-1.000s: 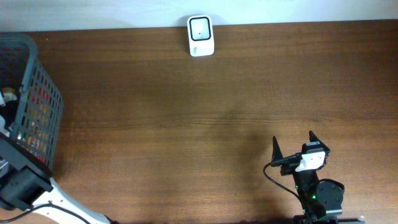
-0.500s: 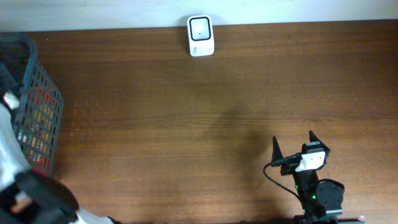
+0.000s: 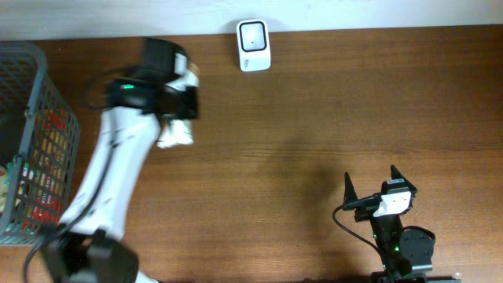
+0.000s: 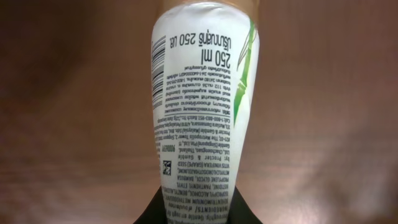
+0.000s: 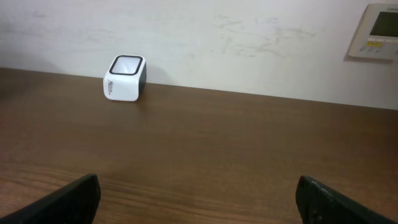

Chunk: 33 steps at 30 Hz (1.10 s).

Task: Scan the item barcode
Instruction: 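Carry the lotion bottle out and set it on the table center, then reach the left gripper into the basket and grasp the green tissue pack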

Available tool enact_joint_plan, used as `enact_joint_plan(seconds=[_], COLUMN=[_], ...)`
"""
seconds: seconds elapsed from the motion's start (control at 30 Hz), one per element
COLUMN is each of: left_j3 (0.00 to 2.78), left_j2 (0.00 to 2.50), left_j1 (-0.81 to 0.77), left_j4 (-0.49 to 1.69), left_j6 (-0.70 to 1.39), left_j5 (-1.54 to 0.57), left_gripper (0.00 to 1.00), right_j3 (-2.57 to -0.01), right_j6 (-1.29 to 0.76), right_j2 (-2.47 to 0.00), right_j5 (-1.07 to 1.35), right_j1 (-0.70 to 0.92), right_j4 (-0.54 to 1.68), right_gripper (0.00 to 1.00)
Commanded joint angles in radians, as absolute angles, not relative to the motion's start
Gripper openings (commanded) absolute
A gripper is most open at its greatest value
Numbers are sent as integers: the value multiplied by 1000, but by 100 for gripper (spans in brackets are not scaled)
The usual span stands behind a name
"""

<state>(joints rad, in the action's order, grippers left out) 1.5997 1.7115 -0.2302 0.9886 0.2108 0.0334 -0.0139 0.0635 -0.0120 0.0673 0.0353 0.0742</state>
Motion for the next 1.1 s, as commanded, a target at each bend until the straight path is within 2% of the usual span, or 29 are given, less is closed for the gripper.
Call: enact_joint_plan(seconds=[0.0, 0.13, 0.27, 0.3, 0.33, 0.4, 0.47, 0.5, 0.6, 0.67, 0.8, 0.87, 0.93, 1.03, 1.07], left_j3=[1560, 1555, 1555, 1555, 1555, 1555, 1574, 1599, 1756, 1972, 2221, 2236, 2236, 2216, 2195], left_j2=[1840, 1986, 2075, 2084, 2095, 2096, 2095, 2092, 2058, 1995, 1850, 1742, 1708, 1707, 1707], left_j1=[-366, -554, -741, -760, -778, -776, -774, -770, -692, -530, -198, 53, 221, 453, 525], left_j4=[984, 957, 740, 715, 702, 696, 690, 697, 793, 953, 1095, 1111, 1136, 1176, 1184], left_j6=[408, 618, 618, 617, 617, 606, 501, 438, 340, 273, 162, 163, 171, 290, 322], left_j5=[24, 14, 14, 15, 26, 25, 24, 25, 31, 76, 75, 75, 75, 130, 140], left_gripper=[0, 0, 0, 4, 15, 63, 89, 96, 97, 97, 97, 100, 100, 93, 87], right_j3=[-6, -6, -6, -6, -6, -6, -6, -6, -6, -6, -6, -6, -6, -6, -6], right_j6=[66, 66, 66, 66, 66, 66, 66, 66, 66, 66, 66, 66, 66, 66, 66], right_j2=[-6, -6, -6, -6, -6, -6, -6, -6, -6, -6, -6, -6, -6, -6, -6], right_j5=[55, 55, 55, 55, 55, 55, 55, 55, 55, 55, 55, 55, 55, 55, 55], right_j1=[33, 33, 33, 33, 33, 33, 33, 33, 33, 33, 33, 33, 33, 33, 33], right_j4=[75, 75, 75, 75, 75, 75, 75, 75, 75, 75, 75, 75, 75, 75, 75], right_gripper=[99, 98, 99, 99, 99, 99, 99, 99, 99, 99, 99, 99, 99, 99, 99])
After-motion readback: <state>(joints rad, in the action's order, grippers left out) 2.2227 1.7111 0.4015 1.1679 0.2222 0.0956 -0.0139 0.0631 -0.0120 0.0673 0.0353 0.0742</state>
